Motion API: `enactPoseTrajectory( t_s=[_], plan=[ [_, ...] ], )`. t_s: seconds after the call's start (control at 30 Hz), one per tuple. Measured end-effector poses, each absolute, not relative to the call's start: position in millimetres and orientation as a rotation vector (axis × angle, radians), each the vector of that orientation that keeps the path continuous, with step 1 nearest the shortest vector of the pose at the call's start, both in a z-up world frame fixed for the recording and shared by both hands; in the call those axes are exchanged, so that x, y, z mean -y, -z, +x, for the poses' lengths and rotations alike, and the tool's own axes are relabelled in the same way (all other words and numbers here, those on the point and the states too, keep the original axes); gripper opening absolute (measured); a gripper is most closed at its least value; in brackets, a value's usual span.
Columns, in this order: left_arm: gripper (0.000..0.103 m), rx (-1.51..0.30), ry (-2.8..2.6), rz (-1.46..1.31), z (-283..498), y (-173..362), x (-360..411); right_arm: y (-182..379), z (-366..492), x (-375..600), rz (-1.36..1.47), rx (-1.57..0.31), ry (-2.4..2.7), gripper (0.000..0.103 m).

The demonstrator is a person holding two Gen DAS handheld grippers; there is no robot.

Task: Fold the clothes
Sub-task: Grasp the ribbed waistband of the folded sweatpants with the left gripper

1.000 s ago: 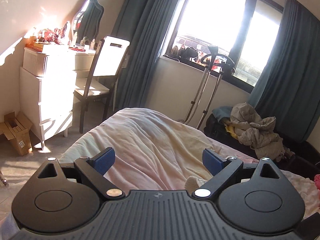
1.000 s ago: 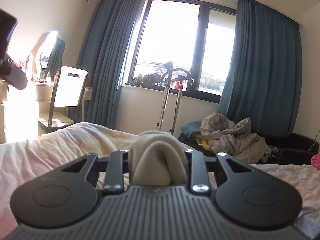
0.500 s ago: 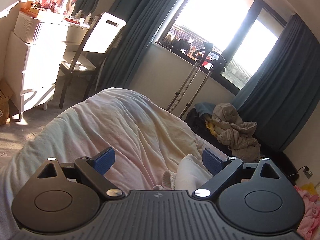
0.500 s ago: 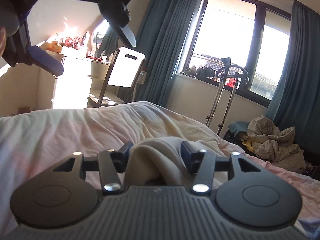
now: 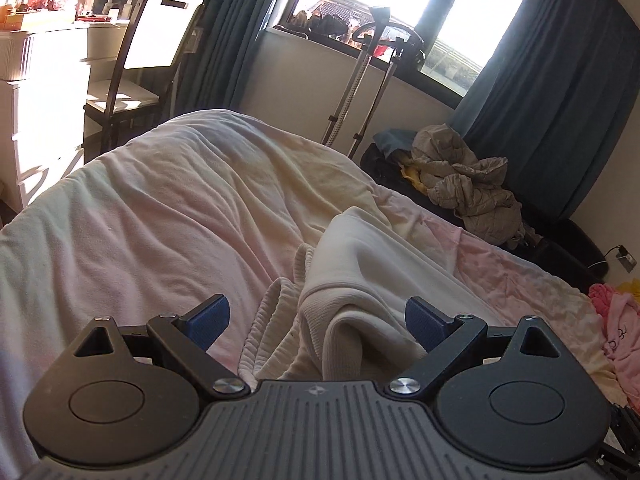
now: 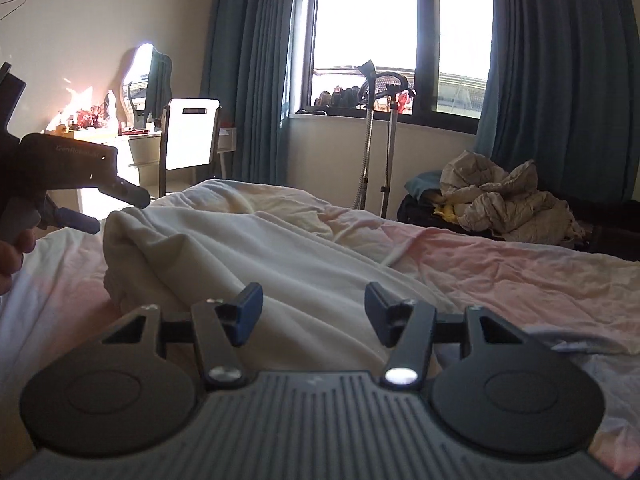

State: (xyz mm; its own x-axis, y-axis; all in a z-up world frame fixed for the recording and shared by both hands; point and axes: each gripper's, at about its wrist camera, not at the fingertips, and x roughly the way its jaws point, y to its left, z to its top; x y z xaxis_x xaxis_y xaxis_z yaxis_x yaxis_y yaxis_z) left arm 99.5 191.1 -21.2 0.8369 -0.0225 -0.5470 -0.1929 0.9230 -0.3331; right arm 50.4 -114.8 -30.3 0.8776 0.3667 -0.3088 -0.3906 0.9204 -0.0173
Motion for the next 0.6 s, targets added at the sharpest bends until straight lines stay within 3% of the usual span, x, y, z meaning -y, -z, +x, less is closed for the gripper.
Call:
enactPoseTrajectory(
  t_s=[0.33, 0.47, 0.6],
  plan=[
    [0.098, -0.572, -0.195, -0.510, 95, 41, -195, 85, 84, 159, 0.251, -0.599, -0.383, 0.057],
    [0.098, -0.581, -0.226, -0.547, 91, 41, -194, 88, 81, 164, 0.299, -0.616, -0.403, 0.058],
    [0.098, -0.617, -0.163, -0.759, 78, 46, -197, 85, 81, 166, 0.331, -0.623, -0.405, 0.058]
  ],
)
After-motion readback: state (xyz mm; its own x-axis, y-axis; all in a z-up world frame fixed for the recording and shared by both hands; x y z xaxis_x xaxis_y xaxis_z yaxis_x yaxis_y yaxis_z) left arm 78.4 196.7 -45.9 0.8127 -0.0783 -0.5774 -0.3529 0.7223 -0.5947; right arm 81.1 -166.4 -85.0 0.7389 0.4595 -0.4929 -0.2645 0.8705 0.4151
